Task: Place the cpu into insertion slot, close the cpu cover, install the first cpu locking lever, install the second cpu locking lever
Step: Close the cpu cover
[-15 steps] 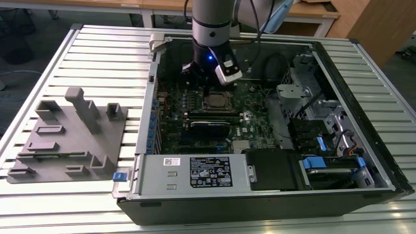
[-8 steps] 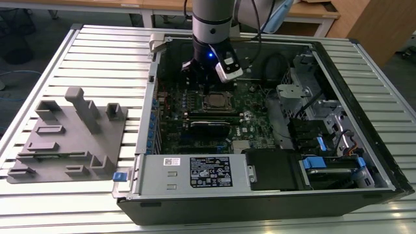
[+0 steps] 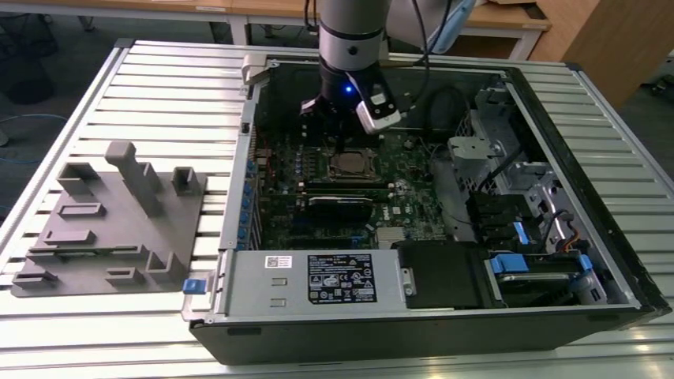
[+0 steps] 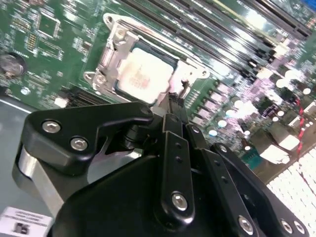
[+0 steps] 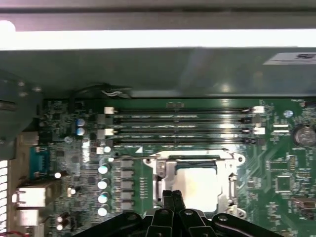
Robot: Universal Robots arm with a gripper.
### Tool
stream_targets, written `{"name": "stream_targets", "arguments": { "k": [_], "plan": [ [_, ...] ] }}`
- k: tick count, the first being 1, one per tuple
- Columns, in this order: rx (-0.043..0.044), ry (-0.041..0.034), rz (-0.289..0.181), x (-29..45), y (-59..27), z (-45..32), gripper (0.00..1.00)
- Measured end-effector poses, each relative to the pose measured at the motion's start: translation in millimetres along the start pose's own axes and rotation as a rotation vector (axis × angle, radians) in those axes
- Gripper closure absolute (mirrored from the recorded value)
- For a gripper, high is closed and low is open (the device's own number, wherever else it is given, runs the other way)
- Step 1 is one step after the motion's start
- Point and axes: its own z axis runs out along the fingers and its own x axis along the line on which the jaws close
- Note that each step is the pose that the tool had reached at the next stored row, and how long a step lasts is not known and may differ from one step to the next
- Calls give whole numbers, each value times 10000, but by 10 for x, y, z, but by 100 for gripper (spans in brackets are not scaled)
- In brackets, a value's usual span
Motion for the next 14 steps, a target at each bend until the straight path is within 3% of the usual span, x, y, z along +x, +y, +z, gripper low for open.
{"name": "stream_targets", "arguments": {
  "k": [9, 14],
  "plan": [
    [1, 1, -1, -213, 6, 5, 89],
    [-1, 0, -1, -223, -25, 5, 89]
  ]
}}
